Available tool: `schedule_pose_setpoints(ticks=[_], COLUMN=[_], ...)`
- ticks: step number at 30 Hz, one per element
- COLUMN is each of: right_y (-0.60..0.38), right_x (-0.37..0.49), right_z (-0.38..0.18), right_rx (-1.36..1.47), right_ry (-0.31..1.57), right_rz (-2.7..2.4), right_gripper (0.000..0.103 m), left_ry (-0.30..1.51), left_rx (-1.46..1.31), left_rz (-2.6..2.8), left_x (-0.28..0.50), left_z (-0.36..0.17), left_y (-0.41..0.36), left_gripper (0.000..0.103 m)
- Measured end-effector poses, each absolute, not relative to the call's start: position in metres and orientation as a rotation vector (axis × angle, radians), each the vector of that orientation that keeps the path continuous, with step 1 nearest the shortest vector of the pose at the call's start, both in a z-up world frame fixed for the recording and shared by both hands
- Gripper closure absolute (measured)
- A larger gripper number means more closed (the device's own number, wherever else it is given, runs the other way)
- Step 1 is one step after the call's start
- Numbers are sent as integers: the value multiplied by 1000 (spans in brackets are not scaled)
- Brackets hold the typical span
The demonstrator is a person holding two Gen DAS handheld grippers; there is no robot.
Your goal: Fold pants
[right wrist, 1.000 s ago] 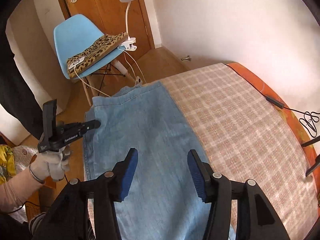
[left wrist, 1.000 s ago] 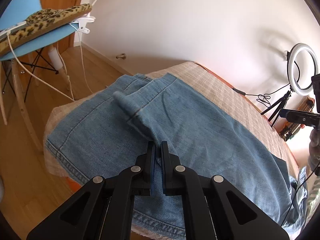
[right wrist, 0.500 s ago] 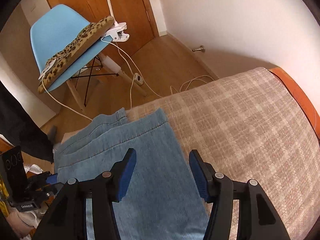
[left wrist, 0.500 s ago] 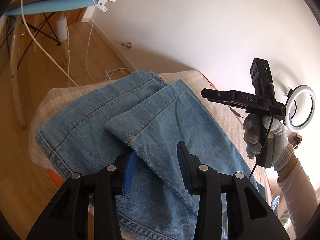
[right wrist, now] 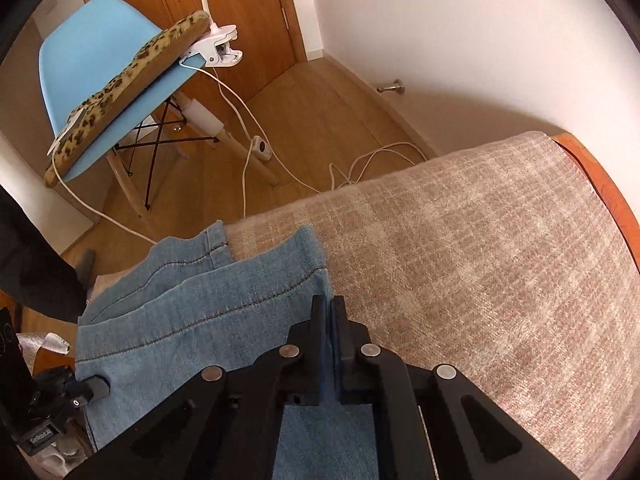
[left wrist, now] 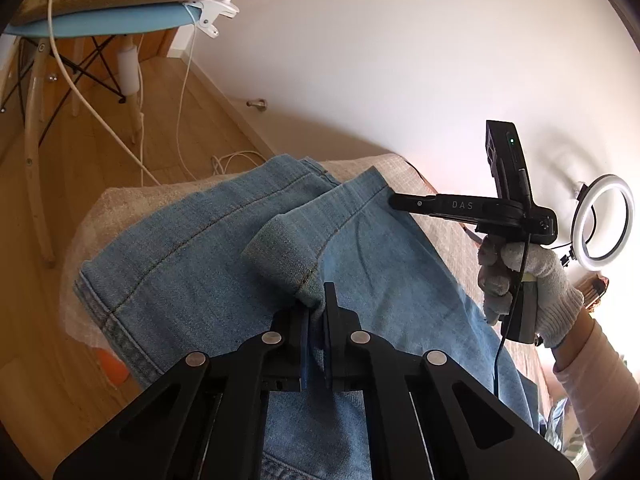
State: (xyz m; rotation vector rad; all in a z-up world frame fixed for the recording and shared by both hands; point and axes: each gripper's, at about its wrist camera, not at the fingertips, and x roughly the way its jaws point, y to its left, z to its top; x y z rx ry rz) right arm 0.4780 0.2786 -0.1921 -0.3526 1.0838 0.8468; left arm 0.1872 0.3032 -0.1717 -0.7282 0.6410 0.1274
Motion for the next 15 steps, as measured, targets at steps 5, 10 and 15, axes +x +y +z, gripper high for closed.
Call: schedule_pose_setpoints(ticks=[5,10,15], right_y=[273,297,338], right_x=[453,436,424], right_z=[-150,-119,-115], right_rx=[-372,-389,-422], right_ry=[967,899,870], right_rz=[870,913,953], right_gripper=[103,103,103], left_ry=[588,564,529], left_rx=[-771,-764,-771], left_rz=[135,154,200], left_x=[168,144,120], left_z=[-165,-160,-155], left_y=[309,316,336], left_gripper=[100,100,101])
